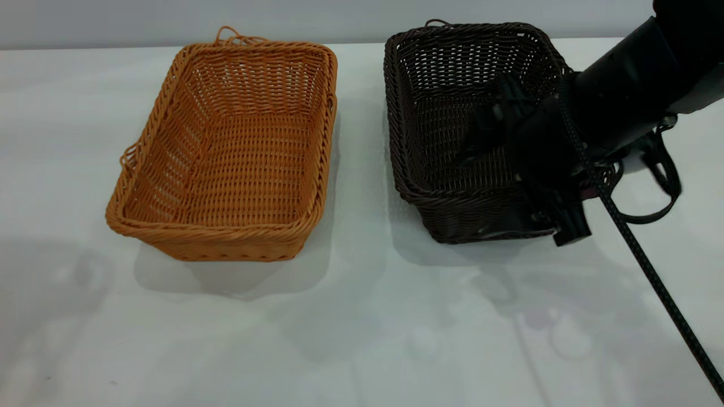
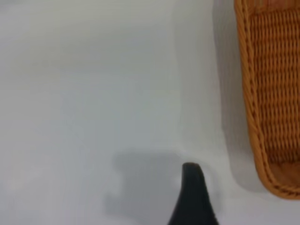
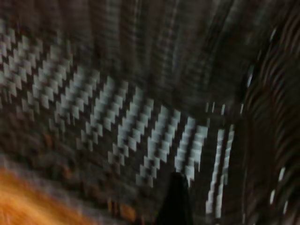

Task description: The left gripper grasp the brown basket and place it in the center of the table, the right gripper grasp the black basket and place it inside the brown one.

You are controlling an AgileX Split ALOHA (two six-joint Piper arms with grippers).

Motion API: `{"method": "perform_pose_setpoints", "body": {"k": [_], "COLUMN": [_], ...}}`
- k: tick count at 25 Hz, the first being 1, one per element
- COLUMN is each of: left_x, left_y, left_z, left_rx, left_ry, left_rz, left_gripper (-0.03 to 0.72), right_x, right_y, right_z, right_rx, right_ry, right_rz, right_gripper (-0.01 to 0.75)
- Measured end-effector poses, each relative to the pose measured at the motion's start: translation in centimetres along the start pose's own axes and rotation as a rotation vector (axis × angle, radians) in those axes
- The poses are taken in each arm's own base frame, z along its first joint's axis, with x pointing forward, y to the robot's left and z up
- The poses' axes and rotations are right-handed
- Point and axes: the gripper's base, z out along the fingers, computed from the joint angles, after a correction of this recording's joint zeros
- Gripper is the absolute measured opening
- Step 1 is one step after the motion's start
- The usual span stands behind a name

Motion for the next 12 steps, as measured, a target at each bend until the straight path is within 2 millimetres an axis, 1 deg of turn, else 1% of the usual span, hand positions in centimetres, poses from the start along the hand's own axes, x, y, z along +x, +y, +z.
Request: {"method": "perform_pose_setpoints", "body": {"k": [3,7,10,12], "left_x": [-0.3,-1.3,-2.3,-2.8], "left_y": [0.0,0.0,0.0,-0.1], "left_z": [0.7,2.4,4.3,5.8], "left_rx": [0.001,0.002,0.004,0.005], "left_ry": [0.004,0.037,0.069,0.095], "left_rz": [-0.022,-0.026,-0.025,-0.025], "left_gripper": [0.500,0.500,0.500,0.500], "right_x": [-0.3,-0.1,-0.5,-0.6], "right_y": [-0.2,-0.6,-0.9,-1.2], "right_z": [0.1,0.7,1.5,2.0], "right_rx": [0.017,0.039,0.059,0.077], "right_ry": [-0.104,-0.171,-0.191,-0.184], "right_rz": [0.008,0.032,0.049,0.052], "right_gripper": [0.566,0.555,0.554,0.554]}}
